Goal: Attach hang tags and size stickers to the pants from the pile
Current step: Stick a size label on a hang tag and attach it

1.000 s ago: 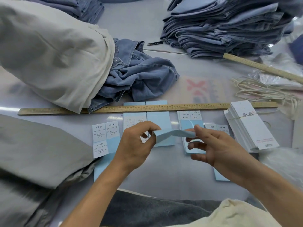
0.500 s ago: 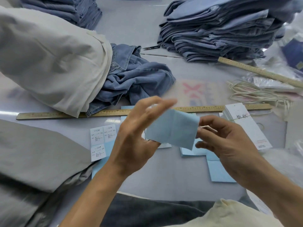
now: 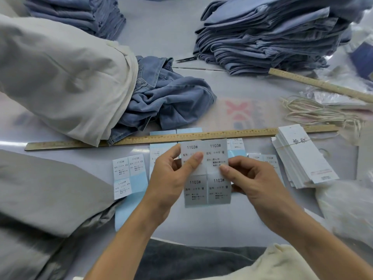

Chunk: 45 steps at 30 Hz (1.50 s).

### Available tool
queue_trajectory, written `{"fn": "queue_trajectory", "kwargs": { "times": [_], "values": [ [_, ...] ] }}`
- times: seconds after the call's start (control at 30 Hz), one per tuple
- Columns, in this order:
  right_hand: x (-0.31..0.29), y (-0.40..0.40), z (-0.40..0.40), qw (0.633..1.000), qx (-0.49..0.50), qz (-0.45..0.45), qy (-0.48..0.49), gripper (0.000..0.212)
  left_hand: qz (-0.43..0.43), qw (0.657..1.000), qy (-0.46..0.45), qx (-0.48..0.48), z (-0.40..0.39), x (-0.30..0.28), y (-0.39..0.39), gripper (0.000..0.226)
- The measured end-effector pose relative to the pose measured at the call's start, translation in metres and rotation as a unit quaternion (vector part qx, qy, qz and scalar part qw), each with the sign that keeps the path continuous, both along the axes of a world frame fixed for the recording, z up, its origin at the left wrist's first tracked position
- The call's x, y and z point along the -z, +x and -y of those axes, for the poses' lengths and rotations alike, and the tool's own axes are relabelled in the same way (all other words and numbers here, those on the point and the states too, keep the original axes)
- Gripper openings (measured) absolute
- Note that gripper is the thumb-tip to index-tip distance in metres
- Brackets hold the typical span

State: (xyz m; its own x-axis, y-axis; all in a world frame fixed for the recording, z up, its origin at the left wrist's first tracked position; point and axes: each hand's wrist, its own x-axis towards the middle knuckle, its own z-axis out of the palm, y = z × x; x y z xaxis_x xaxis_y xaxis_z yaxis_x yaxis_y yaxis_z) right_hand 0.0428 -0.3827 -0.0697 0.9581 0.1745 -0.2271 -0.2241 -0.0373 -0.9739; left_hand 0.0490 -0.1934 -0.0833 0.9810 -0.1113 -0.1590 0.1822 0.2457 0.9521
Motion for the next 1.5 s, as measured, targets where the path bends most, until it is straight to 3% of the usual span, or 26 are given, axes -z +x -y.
{"fn": "queue_trajectory", "kwargs": {
  "times": [0.43, 0.57, 0.63, 0.7, 0.73, 0.8, 0.93, 1.1, 1.5],
  "values": [
    [0.021, 0.000, 0.008, 0.999, 0.005, -0.026, 0.045, 0.028, 0.016, 1.000, 0.000, 0.015, -0.012, 0.021, -0.002, 0.028],
    [0.020, 0.000, 0.001, 0.996, -0.019, -0.038, 0.074, 0.031, 0.076, 0.992, 0.095, -0.024, -0.005, 0.022, -0.005, 0.038],
    [0.020, 0.000, -0.001, 0.997, -0.002, -0.046, 0.060, 0.028, 0.192, 0.942, 0.266, -0.076, -0.003, 0.026, -0.007, 0.045],
    [0.021, -0.001, -0.002, 0.997, 0.018, -0.055, 0.053, 0.028, 0.329, 0.841, 0.420, -0.090, -0.003, 0.026, -0.008, 0.034],
    [0.021, -0.001, -0.002, 0.997, 0.026, -0.058, 0.052, 0.030, 0.372, 0.806, 0.453, -0.081, -0.003, 0.027, -0.008, 0.029],
    [0.022, -0.001, -0.001, 0.995, 0.033, -0.066, 0.060, 0.031, 0.399, 0.782, 0.476, -0.046, 0.000, 0.027, -0.010, 0.032],
    [0.023, -0.001, -0.001, 0.992, 0.027, -0.090, 0.078, 0.028, 0.397, 0.776, 0.490, -0.028, 0.002, 0.027, -0.010, 0.030],
    [0.025, -0.002, -0.002, 0.998, 0.024, -0.060, 0.026, 0.026, 0.387, 0.781, 0.489, -0.030, 0.002, 0.028, -0.011, 0.026],
    [0.028, -0.002, 0.000, 0.998, -0.003, -0.028, -0.048, 0.022, 0.255, 0.895, 0.366, -0.032, -0.003, 0.033, -0.009, 0.007]
  ]
}}
